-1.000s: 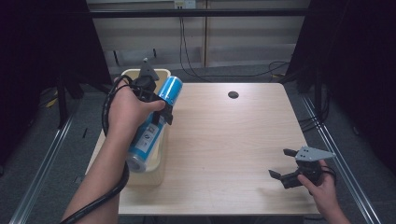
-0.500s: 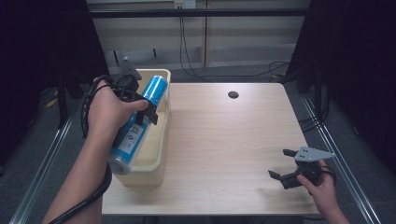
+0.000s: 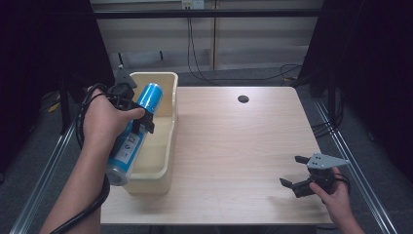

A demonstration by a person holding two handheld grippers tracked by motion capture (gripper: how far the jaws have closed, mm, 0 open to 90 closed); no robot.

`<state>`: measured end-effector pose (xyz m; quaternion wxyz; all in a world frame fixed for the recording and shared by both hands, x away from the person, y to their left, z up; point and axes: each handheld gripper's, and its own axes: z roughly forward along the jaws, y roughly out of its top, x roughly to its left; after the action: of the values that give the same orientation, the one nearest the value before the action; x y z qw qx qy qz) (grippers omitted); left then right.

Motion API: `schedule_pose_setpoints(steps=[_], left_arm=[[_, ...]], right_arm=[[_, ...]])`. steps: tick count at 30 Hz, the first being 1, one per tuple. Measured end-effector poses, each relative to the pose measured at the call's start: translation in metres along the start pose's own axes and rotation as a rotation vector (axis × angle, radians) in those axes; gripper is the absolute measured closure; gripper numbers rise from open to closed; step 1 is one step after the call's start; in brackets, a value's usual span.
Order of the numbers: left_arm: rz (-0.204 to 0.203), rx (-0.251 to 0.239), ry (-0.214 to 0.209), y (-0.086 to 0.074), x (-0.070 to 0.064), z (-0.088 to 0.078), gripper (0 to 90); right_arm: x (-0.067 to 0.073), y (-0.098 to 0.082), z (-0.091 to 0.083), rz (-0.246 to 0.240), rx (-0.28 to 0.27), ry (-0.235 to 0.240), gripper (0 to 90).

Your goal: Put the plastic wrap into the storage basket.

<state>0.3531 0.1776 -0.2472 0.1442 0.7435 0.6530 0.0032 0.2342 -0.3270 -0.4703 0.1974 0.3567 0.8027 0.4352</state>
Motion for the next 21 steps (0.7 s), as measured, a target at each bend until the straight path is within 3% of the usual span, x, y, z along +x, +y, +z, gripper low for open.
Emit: schedule_pose_setpoints(steps=[5,6,21], left_arm=[[0.003,0.008,0.025,-0.001,0.005,0.005,32.0],[-0.013,0.009,0.019,-0.002,0.005,0.007,32.0],[-0.026,0.029,0.028,-0.009,0.019,0.027,32.0]], right_arm=[[0.001,0.000,0.001,0.000,-0.002,0.004,0.0],[0.001,0.000,0.001,0.000,-0.001,0.005,0.0],[0.002,0.000,0.001,-0.009,0.000,0.003,0.0]])
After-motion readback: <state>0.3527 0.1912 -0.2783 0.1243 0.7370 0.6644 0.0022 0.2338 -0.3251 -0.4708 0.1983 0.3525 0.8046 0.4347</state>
